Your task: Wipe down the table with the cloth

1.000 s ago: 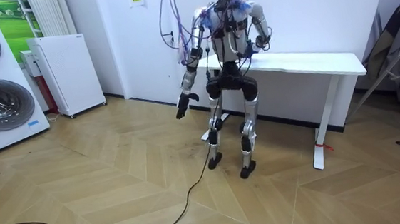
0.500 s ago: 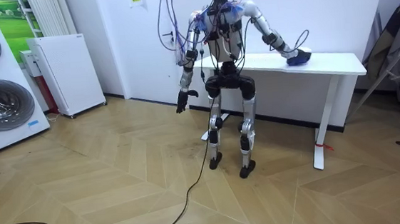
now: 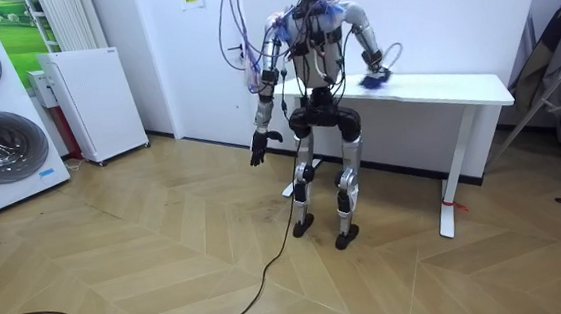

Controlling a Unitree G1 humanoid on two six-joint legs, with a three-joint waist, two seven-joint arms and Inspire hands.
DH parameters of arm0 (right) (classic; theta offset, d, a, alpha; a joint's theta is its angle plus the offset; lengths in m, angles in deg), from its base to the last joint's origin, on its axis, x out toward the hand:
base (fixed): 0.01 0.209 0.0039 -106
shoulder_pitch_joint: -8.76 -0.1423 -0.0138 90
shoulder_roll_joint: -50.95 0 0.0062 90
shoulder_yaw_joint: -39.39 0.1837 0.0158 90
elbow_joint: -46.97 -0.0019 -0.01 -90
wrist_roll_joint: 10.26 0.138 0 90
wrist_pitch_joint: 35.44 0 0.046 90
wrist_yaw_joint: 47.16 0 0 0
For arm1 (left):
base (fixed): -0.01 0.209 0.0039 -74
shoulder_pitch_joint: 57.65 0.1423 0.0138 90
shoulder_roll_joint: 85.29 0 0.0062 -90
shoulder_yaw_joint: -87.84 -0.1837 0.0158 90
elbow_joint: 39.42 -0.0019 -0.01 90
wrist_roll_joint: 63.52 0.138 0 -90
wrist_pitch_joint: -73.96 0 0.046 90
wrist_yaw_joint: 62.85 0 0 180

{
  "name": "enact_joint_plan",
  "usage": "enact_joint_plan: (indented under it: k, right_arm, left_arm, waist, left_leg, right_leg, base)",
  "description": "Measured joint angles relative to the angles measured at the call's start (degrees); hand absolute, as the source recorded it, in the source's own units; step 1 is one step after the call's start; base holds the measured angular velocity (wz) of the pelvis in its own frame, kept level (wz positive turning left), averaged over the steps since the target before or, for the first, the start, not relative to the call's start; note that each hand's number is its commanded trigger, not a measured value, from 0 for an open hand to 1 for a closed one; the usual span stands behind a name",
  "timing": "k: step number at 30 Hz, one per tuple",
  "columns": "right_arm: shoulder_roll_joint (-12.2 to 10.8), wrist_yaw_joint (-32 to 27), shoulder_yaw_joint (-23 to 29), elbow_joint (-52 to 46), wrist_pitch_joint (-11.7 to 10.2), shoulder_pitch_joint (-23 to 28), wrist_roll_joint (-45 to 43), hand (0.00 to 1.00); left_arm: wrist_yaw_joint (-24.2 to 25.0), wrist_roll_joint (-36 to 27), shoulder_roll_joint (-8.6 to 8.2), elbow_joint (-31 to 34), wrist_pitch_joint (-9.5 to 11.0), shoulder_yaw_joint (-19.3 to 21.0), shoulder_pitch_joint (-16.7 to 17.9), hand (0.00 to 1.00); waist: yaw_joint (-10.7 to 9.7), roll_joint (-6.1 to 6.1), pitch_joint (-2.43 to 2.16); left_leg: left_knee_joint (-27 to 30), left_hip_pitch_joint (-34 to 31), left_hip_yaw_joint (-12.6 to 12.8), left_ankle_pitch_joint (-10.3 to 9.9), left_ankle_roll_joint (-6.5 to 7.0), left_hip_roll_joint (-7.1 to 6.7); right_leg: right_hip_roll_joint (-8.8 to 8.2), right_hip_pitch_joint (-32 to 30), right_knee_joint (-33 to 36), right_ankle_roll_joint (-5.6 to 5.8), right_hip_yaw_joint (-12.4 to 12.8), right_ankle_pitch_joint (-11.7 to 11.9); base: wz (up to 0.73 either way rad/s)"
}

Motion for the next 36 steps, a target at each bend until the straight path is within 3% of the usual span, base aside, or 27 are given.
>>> enact_joint_plan:
  k: [2, 4, 5, 9, 11, 13, 15, 18, 22, 24, 25, 27, 28, 29, 32, 34, 36]
  right_arm:
    - [0.07, 0.58, -0.39, -0.25, -1.84, -1.67, -0.22, 1.00]
    - [1.10, 1.13, -0.23, 1.56, -2.23, -1.38, 0.26, 1.00]
    - [1.61, 0.97, 1.05, 2.90, -3.81, -0.12, 1.95, 1.00]
    - [2.68, -0.22, 4.83, 4.96, -7.99, 4.62, 3.17, 1.00]
    - [3.61, -0.78, 10.12, 10.41, -9.89, 7.82, 4.39, 1.00]
    - [5.08, -0.88, 14.73, 14.56, -9.91, 9.81, 4.94, 1.00]
    - [7.04, -1.88, 17.14, 18.21, -9.62, 12.19, 6.30, 1.00]
    - [9.48, -2.60, 18.84, 21.26, -8.27, 15.43, 10.76, 1.00]
    - [9.03, -2.74, 17.47, 18.50, -6.04, 15.20, 12.24, 1.00]
    - [8.35, -3.70, 16.10, 16.97, -4.31, 13.78, 12.26, 1.00]
    - [8.14, -3.89, 14.43, 16.33, -3.18, 12.12, 12.24, 1.00]
    - [6.33, -4.08, 11.97, 14.89, -1.79, 9.16, 12.14, 1.00]
    - [4.91, -3.68, 9.43, 12.62, -0.76, 6.91, 11.48, 1.00]
    - [3.32, -2.33, 6.35, 11.14, -0.52, 3.63, 10.38, 1.00]
    - [0.11, 1.40, 2.07, 8.70, -1.60, -3.59, 6.15, 1.00]
    - [0.14, 3.11, 1.85, 8.36, -2.29, -6.67, 6.18, 1.00]
    - [0.82, 3.51, 1.87, 8.17, -2.50, -8.03, 7.63, 1.00]
  left_arm:
    - [0.16, 0.04, 0.25, 0.49, -0.55, 0.42, 0.95, 0.00]
    - [0.28, 0.03, 0.25, 2.40, -0.45, 0.86, 2.67, 0.00]
    - [0.28, 0.09, 0.29, 2.40, -0.36, 1.10, 3.25, 0.00]
    - [0.23, 0.24, 0.66, 2.19, 0.11, 2.12, 4.56, 0.00]
    - [0.20, 0.45, 1.31, 0.76, 1.40, 4.63, 4.01, 0.00]
    - [0.20, 0.29, 1.50, -0.26, 1.89, 6.42, 3.65, 0.00]
    - [0.20, 0.21, 1.71, -0.45, 1.89, 7.07, 3.66, 0.00]
    - [0.20, -0.01, 1.75, -1.97, 2.10, 6.92, 3.35, 0.00]
    - [0.19, 0.07, 1.58, -2.98, 1.95, 6.11, 3.18, 0.00]
    - [0.19, 0.08, 1.49, -3.47, 1.95, 4.08, 2.44, 0.00]
    - [0.14, 0.07, 1.19, -3.61, 2.06, 2.72, 2.36, 0.00]
    - [0.13, -0.44, 1.12, -3.46, 1.84, 0.76, 2.33, 0.00]
    - [0.13, -0.40, 0.74, -3.49, 1.53, 0.11, 2.36, 0.00]
    - [0.13, -0.48, 0.42, -3.57, 1.29, -0.31, 2.34, 0.00]
    - [0.14, -0.94, 0.33, -2.29, 1.12, -0.35, 1.12, 0.00]
    - [0.16, -0.98, 0.14, 0.19, 0.76, -0.33, 2.10, 0.00]
    - [0.18, -1.00, 0.19, 0.83, 0.22, -0.29, 2.74, 0.00]
  waist:
    - [-0.16, -0.23, -0.32]
    - [-0.59, -0.57, -0.44]
    - [-0.89, -0.84, -0.57]
    - [-4.50, -2.48, -1.07]
    - [-5.69, -3.89, -1.93]
    - [-6.08, -4.49, -2.27]
    - [-6.75, -4.94, -2.24]
    - [-8.08, -4.62, -2.43]
    - [-7.54, -2.95, -2.25]
    - [-6.81, -1.76, -2.23]
    - [-6.00, -1.15, -1.94]
    - [-5.14, -0.50, -1.77]
    - [-3.89, 0.02, -1.67]
    - [-3.08, 0.36, -1.56]
    - [-1.96, 0.73, -0.58]
    - [-0.33, 0.98, -0.44]
    - [-0.60, 0.86, -0.59]
  left_leg:
    - [-2.32, 0.19, -0.82, 1.84, 0.20, -1.08]
    - [-3.48, 0.20, -0.81, 2.56, 0.35, -1.63]
    - [-3.98, 0.31, -0.77, 2.73, 0.45, -1.90]
    - [-4.11, 1.34, -0.22, 2.76, 0.52, -2.37]
    - [-4.15, 2.27, 1.00, 2.76, 0.54, -2.18]
    - [-4.14, 2.97, 2.40, 2.48, 0.96, -2.23]
    - [-3.96, 3.32, 3.09, 1.93, 1.66, -2.23]
    - [-2.73, 3.36, 3.77, 0.46, 2.04, -1.63]
    - [-0.50, 3.84, 4.23, -1.51, 1.80, -1.24]
    - [-0.21, 3.89, 3.32, -1.38, 1.96, -1.31]
    - [0.19, 3.79, 2.53, -1.41, 2.05, -1.38]
    - [0.60, 3.10, 1.58, -1.36, 2.11, -1.52]
    - [0.48, 2.77, 1.52, -1.05, 1.87, -1.39]
    - [0.42, 1.94, 0.21, -0.61, 1.58, -1.50]
    - [-0.56, -0.48, -1.40, 1.07, 0.71, -1.42]
    - [-2.03, -1.00, -2.13, 2.33, 0.64, -1.56]
    - [-3.21, -1.23, -2.06, 3.52, 0.48, -1.93]
  right_leg:
    - [-0.99, 0.35, -0.09, -0.41, -1.14, -0.19]
    - [-1.75, 0.65, 0.15, -0.02, -2.23, -0.77]
    - [-1.92, 1.20, -0.24, 0.20, -2.21, -0.91]
    - [-2.32, 3.52, -0.12, 0.43, -3.63, -1.04]
    - [-2.57, 4.82, -0.16, 0.44, -3.46, -1.04]
    - [-2.68, 5.52, -0.10, 0.47, -3.48, -1.02]
    - [-2.55, 6.01, -0.12, 0.70, -3.57, -0.89]
    - [-2.40, 6.38, -0.08, 0.77, -3.09, -0.89]
    - [-1.76, 6.28, -0.04, 1.16, -2.91, -0.79]
    - [-1.56, 5.61, 0.24, 0.60, -2.48, -0.25]
    - [-1.27, 5.00, 0.46, 0.32, -1.99, 0.04]
    - [-0.95, 3.89, 0.14, 0.54, -1.99, -0.20]
    - [-0.93, 2.75, 0.23, 0.12, -2.28, -0.23]
    - [-0.93, 1.97, 0.49, -0.04, -3.60, 0.06]
    - [-1.23, -0.85, 1.19, -0.43, -5.30, 0.20]
    - [-1.32, -1.46, 1.03, -0.75, -6.12, 0.04]
    - [-1.76, -1.29, 1.26, -1.39, -6.96, -0.50]
  base:
    - [0.68]
    - [0.64]
    - [0.56]
    - [0.46]
    - [0.29]
    - [-0.07]
    - [-0.11]
    - [-0.26]
    - [-0.73]
    - [-0.56]
    - [-0.44]
    - [-0.40]
    - [-0.44]
    - [-0.37]
    - [0.25]
    - [0.51]
    - [0.86]
